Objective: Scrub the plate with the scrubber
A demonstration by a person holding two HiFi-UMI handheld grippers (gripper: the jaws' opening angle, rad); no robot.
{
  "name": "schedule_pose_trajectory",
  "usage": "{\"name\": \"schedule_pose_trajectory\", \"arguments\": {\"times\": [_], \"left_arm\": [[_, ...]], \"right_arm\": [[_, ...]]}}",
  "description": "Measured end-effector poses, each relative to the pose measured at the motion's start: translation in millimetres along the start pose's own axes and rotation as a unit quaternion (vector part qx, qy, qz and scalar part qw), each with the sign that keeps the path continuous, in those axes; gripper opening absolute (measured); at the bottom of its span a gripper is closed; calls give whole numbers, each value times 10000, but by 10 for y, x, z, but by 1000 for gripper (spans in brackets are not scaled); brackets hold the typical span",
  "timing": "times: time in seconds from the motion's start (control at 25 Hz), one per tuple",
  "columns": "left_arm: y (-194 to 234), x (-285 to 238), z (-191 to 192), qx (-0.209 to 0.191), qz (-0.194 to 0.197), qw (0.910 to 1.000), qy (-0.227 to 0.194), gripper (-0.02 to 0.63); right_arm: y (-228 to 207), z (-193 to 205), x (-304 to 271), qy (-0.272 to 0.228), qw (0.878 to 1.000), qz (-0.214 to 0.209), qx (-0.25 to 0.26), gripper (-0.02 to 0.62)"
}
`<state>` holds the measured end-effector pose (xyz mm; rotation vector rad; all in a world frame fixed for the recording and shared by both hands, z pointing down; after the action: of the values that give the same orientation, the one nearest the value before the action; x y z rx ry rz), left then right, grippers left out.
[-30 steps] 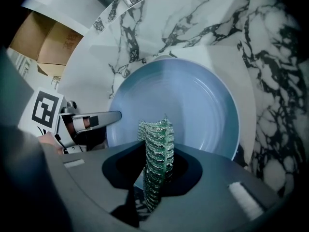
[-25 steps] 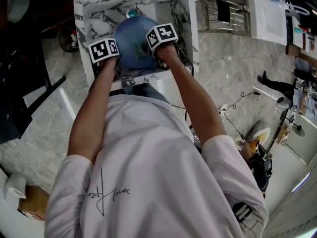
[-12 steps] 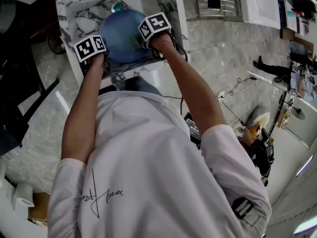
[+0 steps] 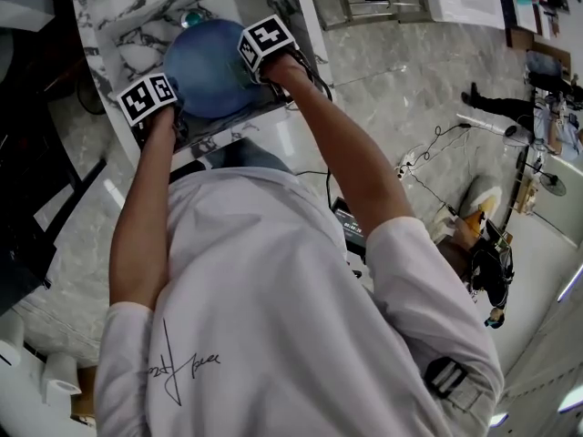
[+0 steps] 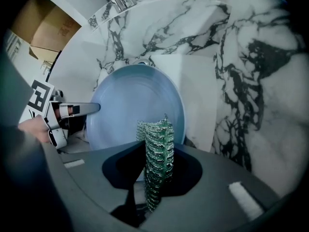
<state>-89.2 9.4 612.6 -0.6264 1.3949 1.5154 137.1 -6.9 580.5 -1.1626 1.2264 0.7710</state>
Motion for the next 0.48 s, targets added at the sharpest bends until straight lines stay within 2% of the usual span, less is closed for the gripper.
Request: {"name": "schedule_pose_trajectory", "arguments": {"times": [0.24,0.48], "left_arm": [[-34,32,-5,25,64,10000,-3,83],[-32,98,-45,52,42,10000,-62,83]], "right_arm": [[-157,-51,101,-83,9992,373,128,69],[-194,-90,177,-199,9990,388,75,67]]}}
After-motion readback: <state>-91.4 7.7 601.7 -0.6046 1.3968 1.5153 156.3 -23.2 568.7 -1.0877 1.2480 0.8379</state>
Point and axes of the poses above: the fingertips, and each gripper's own axes: x backward along the fingers, y to its left, z out of its underside, the point moved 4 cm from there along x, backward along the fingers, and after that the axes turned 3 degrees about -x, right-handed, at the moved point
